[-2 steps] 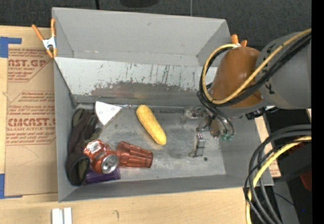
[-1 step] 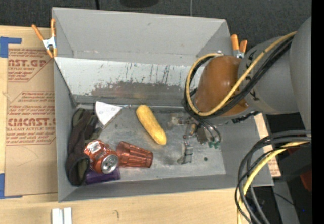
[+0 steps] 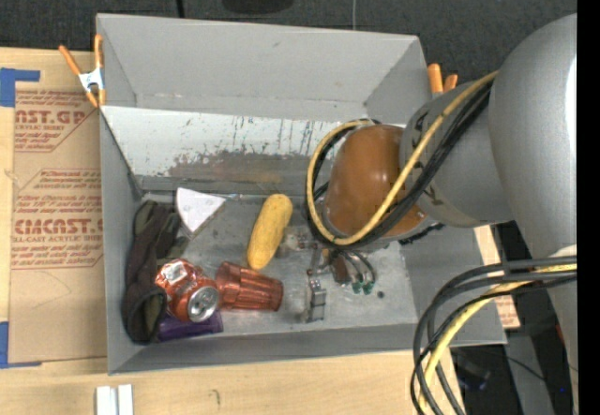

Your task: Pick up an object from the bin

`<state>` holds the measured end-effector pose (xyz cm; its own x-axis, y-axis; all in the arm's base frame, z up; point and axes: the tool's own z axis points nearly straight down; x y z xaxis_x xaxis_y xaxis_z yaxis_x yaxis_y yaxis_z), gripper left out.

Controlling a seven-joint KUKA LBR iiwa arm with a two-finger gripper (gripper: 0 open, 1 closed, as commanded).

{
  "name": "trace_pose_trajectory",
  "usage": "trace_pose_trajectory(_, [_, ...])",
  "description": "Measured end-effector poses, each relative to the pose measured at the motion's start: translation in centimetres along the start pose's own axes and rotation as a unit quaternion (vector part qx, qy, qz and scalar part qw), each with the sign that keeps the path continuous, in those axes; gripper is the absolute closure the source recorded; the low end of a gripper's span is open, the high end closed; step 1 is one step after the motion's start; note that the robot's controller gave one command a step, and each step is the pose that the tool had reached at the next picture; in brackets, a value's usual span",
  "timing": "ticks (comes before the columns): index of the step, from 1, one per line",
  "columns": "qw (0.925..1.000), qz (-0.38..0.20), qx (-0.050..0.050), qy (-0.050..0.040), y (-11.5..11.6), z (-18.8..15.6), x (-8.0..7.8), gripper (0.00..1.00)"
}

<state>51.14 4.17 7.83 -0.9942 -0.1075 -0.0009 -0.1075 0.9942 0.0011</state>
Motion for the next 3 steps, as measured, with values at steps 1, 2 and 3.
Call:
trace_pose_trajectory(1, [0.9998,-0.021,-0.001,0.0013,1.6,0.0,-2.2,0.0])
trace_pose_trajectory(2, [0.9993,-0.036,0.001,-0.001,2.8,0.5,-4.2,0.0])
trace_pose_trajectory(3, [0.9978,-0.067,0.002,-0.0011,5.9,0.7,-3.6,0.0])
